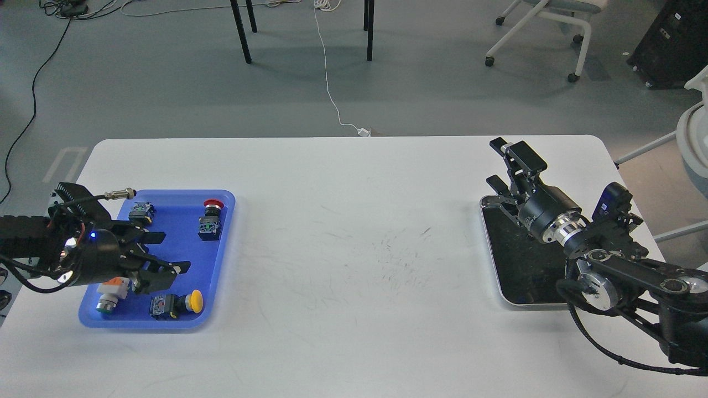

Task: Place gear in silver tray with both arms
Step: 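Grasp another black gear in the blue tray with the left gripper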

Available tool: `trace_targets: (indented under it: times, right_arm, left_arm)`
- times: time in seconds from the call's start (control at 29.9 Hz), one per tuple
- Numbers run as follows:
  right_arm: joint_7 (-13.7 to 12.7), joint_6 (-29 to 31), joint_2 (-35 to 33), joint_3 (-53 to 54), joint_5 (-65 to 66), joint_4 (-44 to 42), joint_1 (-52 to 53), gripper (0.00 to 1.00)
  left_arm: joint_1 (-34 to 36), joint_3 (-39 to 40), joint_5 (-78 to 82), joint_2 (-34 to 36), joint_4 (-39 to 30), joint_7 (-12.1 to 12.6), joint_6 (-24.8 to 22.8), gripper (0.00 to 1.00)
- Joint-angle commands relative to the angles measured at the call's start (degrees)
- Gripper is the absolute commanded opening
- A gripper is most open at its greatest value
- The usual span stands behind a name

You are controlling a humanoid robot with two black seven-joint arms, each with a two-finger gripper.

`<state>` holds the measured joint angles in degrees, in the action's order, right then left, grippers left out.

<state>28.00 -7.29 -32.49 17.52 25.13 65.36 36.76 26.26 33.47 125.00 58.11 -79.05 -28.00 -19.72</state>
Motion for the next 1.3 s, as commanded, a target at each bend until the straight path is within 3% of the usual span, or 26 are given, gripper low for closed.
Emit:
trace_targets:
  times: [0.0,0.17,0.33,0.5,1.0,1.14,1.27]
  right_arm:
    - [0.00,-0.01,0.15,-0.03,0.01,-0.05,0.06,0.97]
    - [0.00,-0.01,0.06,0.06,0.01,-0.05,0.06,0.97]
    - [0.00,-0.01,0.06,0.06,0.01,-0.05,0.06,0.97]
    - [0.00,-0.01,0.06,0.06,0.01,0.04,0.06,0.97]
    - [0.00,-0.01,0.15,0.32,-0.08,0.21,-0.38,0.97]
    - [0.00,-0.01,0.15,0.41,-0.08,0.30,-0.47,0.97]
    - [0.00,-0.01,0.15,0.41,-0.08,0.30,-0.38,0.97]
  left_arm:
    - [1.42,-2.96,0.00,-1.59,2.58,0.00,-0.15,0.65]
    - [2.83,-5.52,0.00,-3.44,5.84,0.00,-0.15,0.64]
    - [3.45,-5.69,0.00,-5.02,8.12,0.00,-0.06,0.52]
    - [3.45,-5.78,0.00,-5.72,9.79,0.00,-0.06,0.48]
    - [3.36,-7.80,0.00,-5.72,12.52,0.00,0.29,0.47]
    - [3.36,-7.80,0.00,-5.81,13.22,0.00,0.38,0.39]
    - [3.27,-7.98,0.00,-6.08,14.45,0.00,1.26,0.39]
